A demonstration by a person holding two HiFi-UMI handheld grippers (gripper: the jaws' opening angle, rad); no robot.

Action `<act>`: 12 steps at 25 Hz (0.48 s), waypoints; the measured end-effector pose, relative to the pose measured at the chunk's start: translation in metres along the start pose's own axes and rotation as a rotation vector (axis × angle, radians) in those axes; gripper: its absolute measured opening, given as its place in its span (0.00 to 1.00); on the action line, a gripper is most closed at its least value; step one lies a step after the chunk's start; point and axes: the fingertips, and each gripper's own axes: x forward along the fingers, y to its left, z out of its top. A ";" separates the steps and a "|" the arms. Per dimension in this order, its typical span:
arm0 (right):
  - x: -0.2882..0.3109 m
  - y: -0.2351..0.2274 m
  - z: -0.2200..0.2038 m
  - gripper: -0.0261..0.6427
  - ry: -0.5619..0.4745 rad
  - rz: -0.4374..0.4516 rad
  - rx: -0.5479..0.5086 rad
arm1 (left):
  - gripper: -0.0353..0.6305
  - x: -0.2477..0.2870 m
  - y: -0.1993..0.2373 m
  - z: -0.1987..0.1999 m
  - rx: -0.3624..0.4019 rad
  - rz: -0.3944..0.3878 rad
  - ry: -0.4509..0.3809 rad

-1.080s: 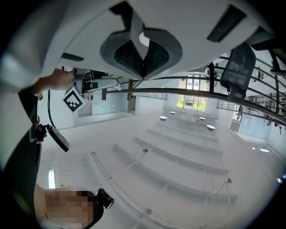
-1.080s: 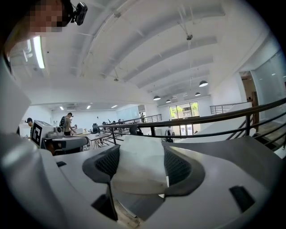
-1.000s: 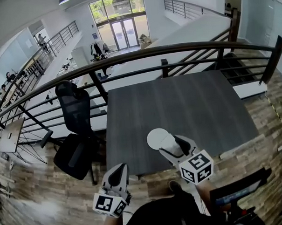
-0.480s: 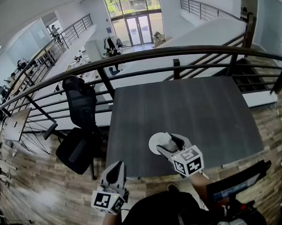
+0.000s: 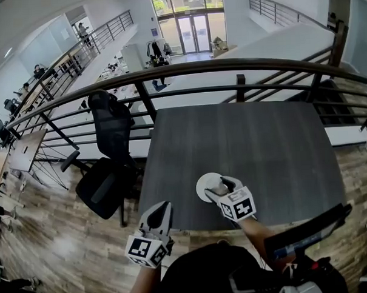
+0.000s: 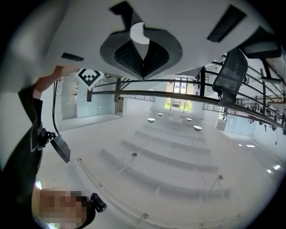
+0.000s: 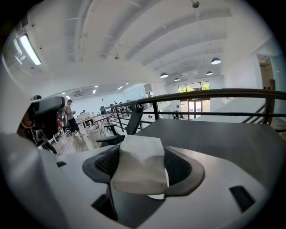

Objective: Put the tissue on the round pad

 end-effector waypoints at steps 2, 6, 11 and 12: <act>0.012 -0.007 -0.010 0.51 0.032 0.004 -0.005 | 0.06 0.008 -0.005 -0.001 -0.037 0.001 0.008; 0.022 -0.028 -0.029 0.51 0.092 0.013 -0.015 | 0.06 0.030 -0.024 -0.003 -0.030 -0.001 0.031; 0.035 -0.038 -0.041 0.51 0.134 0.032 -0.029 | 0.06 0.038 -0.033 -0.004 -0.021 0.017 0.054; 0.039 -0.040 -0.044 0.51 0.141 0.037 -0.032 | 0.06 0.039 -0.033 -0.004 -0.018 0.023 0.058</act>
